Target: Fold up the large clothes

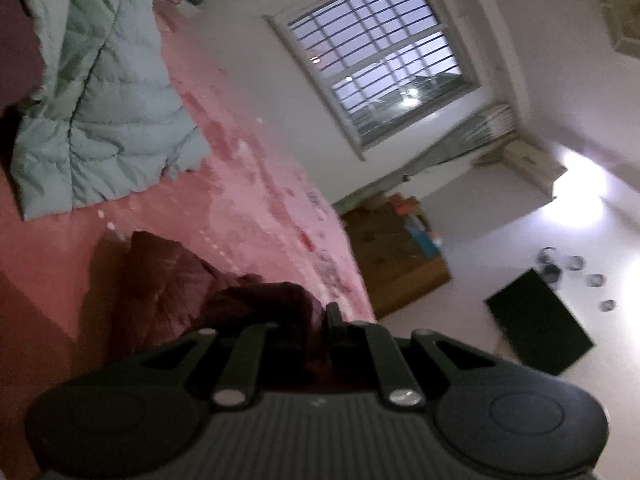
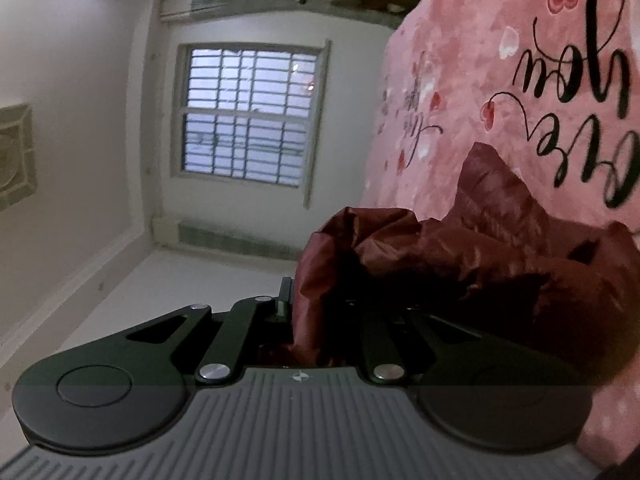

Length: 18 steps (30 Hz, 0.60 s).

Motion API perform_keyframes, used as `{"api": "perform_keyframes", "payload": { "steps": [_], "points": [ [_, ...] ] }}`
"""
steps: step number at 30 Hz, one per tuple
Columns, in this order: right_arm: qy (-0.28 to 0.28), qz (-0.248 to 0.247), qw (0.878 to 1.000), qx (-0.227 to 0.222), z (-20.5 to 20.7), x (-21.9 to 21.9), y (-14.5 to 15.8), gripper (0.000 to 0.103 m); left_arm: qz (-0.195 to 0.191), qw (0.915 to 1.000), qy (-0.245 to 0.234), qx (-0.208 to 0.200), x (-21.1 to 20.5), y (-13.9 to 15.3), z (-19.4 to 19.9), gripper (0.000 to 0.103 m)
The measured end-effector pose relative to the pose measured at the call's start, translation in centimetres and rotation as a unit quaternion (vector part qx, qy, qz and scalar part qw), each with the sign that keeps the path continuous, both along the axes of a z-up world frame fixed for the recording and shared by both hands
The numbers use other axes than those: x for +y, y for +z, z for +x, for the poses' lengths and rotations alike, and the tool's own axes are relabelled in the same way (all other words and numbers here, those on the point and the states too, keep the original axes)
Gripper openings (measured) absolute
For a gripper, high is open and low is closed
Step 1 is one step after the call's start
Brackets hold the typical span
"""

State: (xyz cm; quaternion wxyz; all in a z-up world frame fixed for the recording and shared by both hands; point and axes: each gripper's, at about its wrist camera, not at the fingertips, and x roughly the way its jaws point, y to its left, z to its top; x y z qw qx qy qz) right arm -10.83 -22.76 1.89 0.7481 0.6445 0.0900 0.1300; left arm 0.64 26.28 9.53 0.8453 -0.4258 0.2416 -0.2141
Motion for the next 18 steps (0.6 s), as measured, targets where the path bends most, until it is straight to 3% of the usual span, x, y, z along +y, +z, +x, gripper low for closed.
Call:
{"api": "perform_keyframes", "payload": {
  "steps": [4, 9, 12, 17, 18],
  "points": [
    [-0.014, 0.008, 1.0, 0.011, 3.1, -0.2, -1.9, 0.013, 0.016, 0.9995, 0.013, 0.022, -0.9, -1.5, 3.7, 0.007],
    [-0.03, -0.051, 0.998, 0.029, 7.2, 0.3, -3.5, 0.016, 0.045, 0.9976, 0.016, 0.051, -2.1, -3.5, 7.3, 0.008],
    [-0.033, -0.049, 0.997, 0.044, 8.1, -0.3, -5.4, 0.018, 0.06, 0.9958, 0.022, 0.066, -2.5, -4.6, 8.7, 0.01],
    [-0.041, -0.051, 0.997, 0.052, 8.5, -0.9, -6.4, 0.031, 0.065, 0.9952, 0.033, 0.065, -2.9, -5.2, 9.7, 0.02],
    [-0.044, -0.049, 0.997, 0.05, 8.3, -1.2, -6.4, 0.037, 0.061, 0.9954, 0.036, 0.065, -2.7, -5.2, 9.8, 0.028]
  ]
}}
